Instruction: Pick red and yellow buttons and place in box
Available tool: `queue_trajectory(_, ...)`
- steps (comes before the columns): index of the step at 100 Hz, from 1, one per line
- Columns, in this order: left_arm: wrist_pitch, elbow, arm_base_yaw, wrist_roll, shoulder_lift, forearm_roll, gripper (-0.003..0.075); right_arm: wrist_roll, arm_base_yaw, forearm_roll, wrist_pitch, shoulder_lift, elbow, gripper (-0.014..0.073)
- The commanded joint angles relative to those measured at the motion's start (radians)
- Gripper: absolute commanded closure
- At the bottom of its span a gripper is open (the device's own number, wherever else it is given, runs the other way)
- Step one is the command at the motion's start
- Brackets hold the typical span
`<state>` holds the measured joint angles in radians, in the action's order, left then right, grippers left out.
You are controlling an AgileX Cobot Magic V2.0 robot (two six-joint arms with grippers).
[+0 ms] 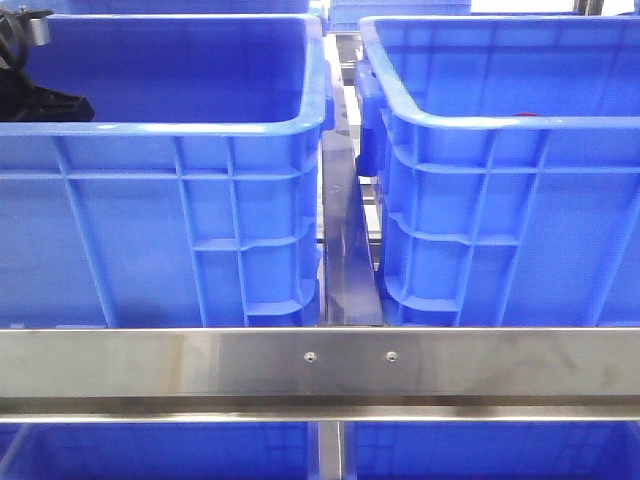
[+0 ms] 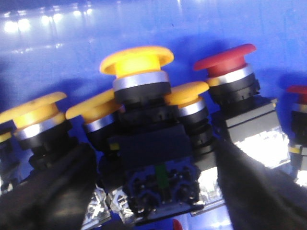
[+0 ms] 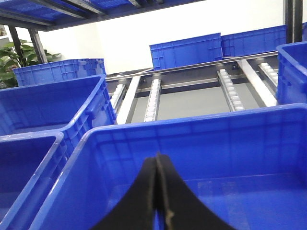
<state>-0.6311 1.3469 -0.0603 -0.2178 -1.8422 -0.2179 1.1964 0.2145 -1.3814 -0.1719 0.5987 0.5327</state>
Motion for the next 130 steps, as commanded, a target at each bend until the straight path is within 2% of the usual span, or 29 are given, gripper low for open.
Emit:
queue_trajectory(1, 0.042, 0.033, -0.008, 0.001, 0.049, -0.017, 0.0367, 0.007, -0.004, 0.014, -0.008, 0.0, 0.027, 0.0709)
queue_trajectory(17, 0.043, 0.033, -0.008, 0.001, 0.049, -0.017, 0.0637, 0.007, -0.004, 0.014, -0.008, 0.0, 0.027, 0.0709)
queue_trajectory(26, 0.043, 0.033, -0.008, 0.001, 0.052, -0.017, 0.0741, 0.007, -0.004, 0.014, -0.008, 0.0, 0.027, 0.0709)
queue_trajectory(52, -0.02, 0.033, -0.019, 0.001, 0.155, -0.017, 0.0739, 0.007, -0.004, 0.014, -0.008, 0.0, 0.027, 0.0709)
queue_trajectory(73, -0.06, 0.033, -0.093, 0.001, 0.32, -0.019, 0.0739, 0.007, -0.004, 0.014, -0.008, 0.0, 0.027, 0.0709)
queue_trajectory(92, -0.122, 0.033, -0.236, 0.001, 0.453, -0.023, 0.0739, 0.007, -0.004, 0.014, -0.008, 0.0, 0.027, 0.0709)
queue_trajectory(130, -0.167, 0.033, -0.638, 0.001, 0.576, -0.027, 0.0739, 0.007, -0.004, 0.014, -0.007, 0.0, 0.027, 0.0708)
